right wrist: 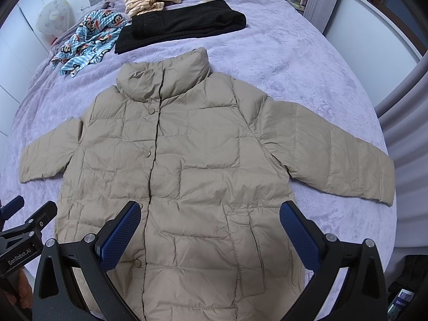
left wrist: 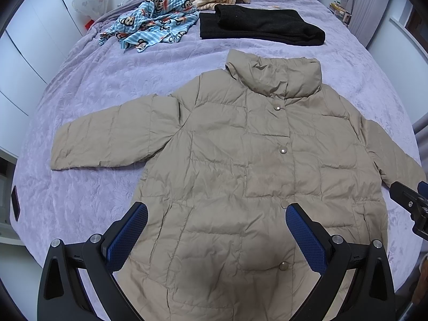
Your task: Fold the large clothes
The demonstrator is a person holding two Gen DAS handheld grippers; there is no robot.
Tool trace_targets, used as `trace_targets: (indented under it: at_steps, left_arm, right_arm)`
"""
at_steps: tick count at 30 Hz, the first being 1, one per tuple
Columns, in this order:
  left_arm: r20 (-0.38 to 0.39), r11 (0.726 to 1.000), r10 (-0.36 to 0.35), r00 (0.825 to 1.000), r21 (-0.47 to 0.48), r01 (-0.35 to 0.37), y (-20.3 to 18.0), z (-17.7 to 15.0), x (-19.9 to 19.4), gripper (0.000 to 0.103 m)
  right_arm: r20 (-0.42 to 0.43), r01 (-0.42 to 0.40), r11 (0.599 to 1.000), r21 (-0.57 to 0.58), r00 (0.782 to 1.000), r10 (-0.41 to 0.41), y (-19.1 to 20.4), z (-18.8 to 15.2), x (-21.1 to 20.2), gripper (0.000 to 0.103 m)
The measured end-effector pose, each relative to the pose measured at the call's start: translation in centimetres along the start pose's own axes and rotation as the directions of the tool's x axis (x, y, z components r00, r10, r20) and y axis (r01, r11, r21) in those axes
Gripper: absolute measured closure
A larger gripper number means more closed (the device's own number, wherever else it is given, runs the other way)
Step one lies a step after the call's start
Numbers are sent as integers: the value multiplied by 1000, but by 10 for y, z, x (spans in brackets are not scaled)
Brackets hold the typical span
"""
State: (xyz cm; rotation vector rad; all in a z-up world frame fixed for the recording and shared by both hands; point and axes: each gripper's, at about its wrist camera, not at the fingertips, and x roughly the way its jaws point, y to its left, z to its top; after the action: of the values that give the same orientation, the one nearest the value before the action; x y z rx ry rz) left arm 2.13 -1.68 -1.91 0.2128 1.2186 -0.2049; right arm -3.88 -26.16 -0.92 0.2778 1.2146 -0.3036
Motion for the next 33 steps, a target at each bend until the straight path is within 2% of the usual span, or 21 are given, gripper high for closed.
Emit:
trace_targets:
  at_steps: [11, 15, 20, 24, 26, 28, 33]
  left_arm:
    - [-28, 999, -20, 999, -28, 19, 5, -2, 7, 0]
    - [-36, 998, -52, 998, -47, 51, 17, -5, 12, 0]
    - [-28, 992, -98, 995, -78, 96, 38, -10, 26, 0]
    - [-14, 981, -147, 989, -131, 144, 67, -12, 49, 0]
    - [-1, 970, -171, 985, -177, 168, 88, -12, 62, 0]
    - [17, 950, -198, 980, -242, 196, 115, -11, 77, 0]
    - [100, 878, -235, 967, -404, 255, 199, -7, 120, 0]
  right_arm:
    - [-7, -15, 1000, 10, 1000, 15, 0, 1, 0, 0]
    - [0, -29, 999, 32, 1000, 29, 1, -2, 2, 0]
    - [18, -77, 995, 65, 997, 76, 1, -9, 5, 0]
    - [78, -150, 986, 75, 986, 144, 11, -16, 3, 0]
    - [46, -196, 977, 83, 980, 192, 23, -20, 11, 0]
    - [-60, -248, 966, 78, 966, 253, 39, -24, 29, 0]
    - [-146, -232, 972, 43, 961, 235, 81, -43, 60, 0]
